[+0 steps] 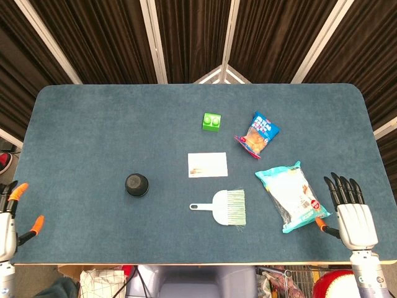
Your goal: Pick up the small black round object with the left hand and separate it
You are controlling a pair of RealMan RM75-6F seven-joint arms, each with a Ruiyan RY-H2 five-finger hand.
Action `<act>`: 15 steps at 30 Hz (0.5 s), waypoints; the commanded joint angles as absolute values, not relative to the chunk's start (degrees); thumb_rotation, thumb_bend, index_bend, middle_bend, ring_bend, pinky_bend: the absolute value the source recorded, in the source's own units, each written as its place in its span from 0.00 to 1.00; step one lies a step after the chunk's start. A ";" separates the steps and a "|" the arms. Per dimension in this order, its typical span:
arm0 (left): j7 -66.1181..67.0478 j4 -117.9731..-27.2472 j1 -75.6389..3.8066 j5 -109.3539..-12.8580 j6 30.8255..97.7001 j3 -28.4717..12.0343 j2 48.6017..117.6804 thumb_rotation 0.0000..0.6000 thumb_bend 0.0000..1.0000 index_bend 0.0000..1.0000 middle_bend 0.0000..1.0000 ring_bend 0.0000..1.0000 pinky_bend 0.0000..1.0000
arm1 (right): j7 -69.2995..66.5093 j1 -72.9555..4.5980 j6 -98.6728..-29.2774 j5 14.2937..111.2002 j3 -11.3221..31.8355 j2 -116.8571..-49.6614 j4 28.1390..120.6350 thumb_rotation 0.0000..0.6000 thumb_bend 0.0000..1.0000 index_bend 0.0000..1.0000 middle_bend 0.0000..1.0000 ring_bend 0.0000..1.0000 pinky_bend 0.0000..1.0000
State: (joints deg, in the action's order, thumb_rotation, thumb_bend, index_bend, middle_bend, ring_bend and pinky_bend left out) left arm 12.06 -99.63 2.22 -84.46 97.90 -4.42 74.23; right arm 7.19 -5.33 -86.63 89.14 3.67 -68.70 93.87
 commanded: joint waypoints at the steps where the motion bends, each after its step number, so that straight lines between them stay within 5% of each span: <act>1: 11.63 -99.95 2.37 -84.55 97.74 -4.42 73.87 1.00 0.36 0.19 0.10 0.00 0.00 | 7.10 -5.23 -86.66 89.35 3.42 -68.46 93.94 1.00 0.21 0.00 0.00 0.01 0.00; 9: 11.80 -99.01 1.66 -86.94 96.50 -3.38 74.25 1.00 0.34 0.18 0.12 0.00 0.00 | 7.41 -5.10 -86.68 90.58 2.58 -68.41 94.51 1.00 0.21 0.00 0.00 0.01 0.00; 15: 11.41 -96.92 0.21 -87.14 94.48 -3.81 75.42 1.00 0.21 0.13 0.10 0.00 0.00 | 8.44 -5.19 -86.04 90.26 2.37 -68.95 95.00 1.00 0.21 0.00 0.00 0.01 0.00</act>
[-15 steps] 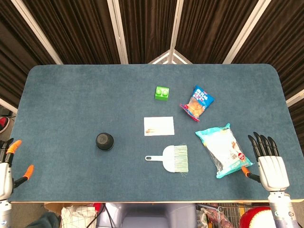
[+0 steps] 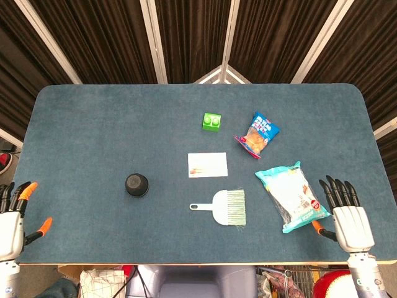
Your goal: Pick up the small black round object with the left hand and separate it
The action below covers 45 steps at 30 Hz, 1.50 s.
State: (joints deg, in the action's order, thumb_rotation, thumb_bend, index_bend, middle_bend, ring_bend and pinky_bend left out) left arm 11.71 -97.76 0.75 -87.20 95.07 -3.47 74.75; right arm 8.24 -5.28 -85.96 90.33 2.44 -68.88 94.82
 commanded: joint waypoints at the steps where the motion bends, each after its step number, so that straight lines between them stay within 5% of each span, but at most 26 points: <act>1: 11.40 -96.48 0.03 -86.99 94.24 -3.96 75.73 1.00 0.20 0.13 0.09 0.00 0.00 | 8.53 -5.14 -86.12 90.28 2.35 -68.97 95.05 1.00 0.21 0.00 0.00 0.01 0.00; 19: -6.91 -82.70 -12.43 -81.50 72.75 -6.96 88.40 1.00 0.15 0.05 0.10 0.00 0.00 | 6.10 -5.34 -84.67 89.33 2.06 -68.90 94.17 1.00 0.21 0.00 0.00 0.01 0.00; 45: -21.21 -62.23 -22.72 -79.38 62.58 -9.71 105.51 1.00 0.15 0.05 0.12 0.00 0.00 | 5.66 -5.87 -84.20 89.33 2.30 -68.96 93.88 1.00 0.21 0.00 0.00 0.01 0.00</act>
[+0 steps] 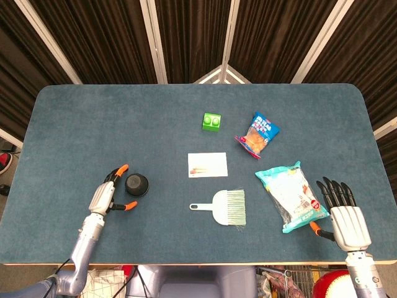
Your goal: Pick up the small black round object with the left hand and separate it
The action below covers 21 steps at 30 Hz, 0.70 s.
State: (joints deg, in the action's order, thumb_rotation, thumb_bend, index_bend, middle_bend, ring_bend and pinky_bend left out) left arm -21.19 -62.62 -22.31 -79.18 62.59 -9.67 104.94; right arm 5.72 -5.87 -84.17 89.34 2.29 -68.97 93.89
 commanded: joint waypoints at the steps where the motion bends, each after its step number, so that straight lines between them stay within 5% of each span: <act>1: -21.04 -61.95 -22.97 -79.40 62.51 -9.71 105.92 1.00 0.15 0.05 0.12 0.00 0.00 | 5.61 -5.85 -84.28 89.30 2.36 -68.87 93.91 1.00 0.21 0.00 0.00 0.01 0.00; 21: -20.43 -58.95 -23.86 -78.85 63.36 -9.16 108.84 1.00 0.15 0.05 0.19 0.00 0.00 | 6.03 -6.06 -83.54 89.16 2.04 -69.10 94.24 1.00 0.21 0.00 0.00 0.01 0.00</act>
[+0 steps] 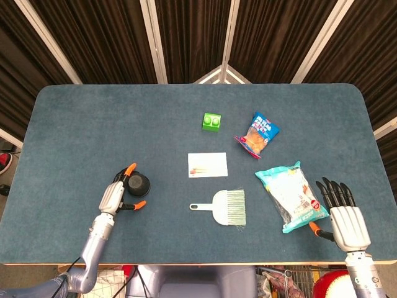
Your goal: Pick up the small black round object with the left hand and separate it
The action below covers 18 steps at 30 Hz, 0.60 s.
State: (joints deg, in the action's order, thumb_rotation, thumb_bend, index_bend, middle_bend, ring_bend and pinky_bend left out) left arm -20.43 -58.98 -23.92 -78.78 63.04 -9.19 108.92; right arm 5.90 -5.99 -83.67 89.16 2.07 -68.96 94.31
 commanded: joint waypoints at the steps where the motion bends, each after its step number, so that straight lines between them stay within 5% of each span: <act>1: -20.39 -58.94 -23.84 -78.88 63.58 -9.19 108.79 1.00 0.15 0.05 0.20 0.00 0.00 | 6.09 -6.09 -83.51 89.18 2.04 -69.16 94.23 1.00 0.21 0.00 0.00 0.01 0.00; 18: -19.48 -59.00 -24.40 -77.42 62.70 -9.43 108.22 1.00 0.39 0.05 0.29 0.00 0.00 | 7.47 -6.20 -82.91 89.25 1.56 -69.46 94.85 1.00 0.21 0.00 0.00 0.01 0.00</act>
State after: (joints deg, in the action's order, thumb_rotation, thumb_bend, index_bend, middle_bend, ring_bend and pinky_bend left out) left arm -19.53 -58.92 -24.38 -77.48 62.75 -9.47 108.25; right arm 7.48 -6.08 -83.14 89.41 1.48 -69.34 95.06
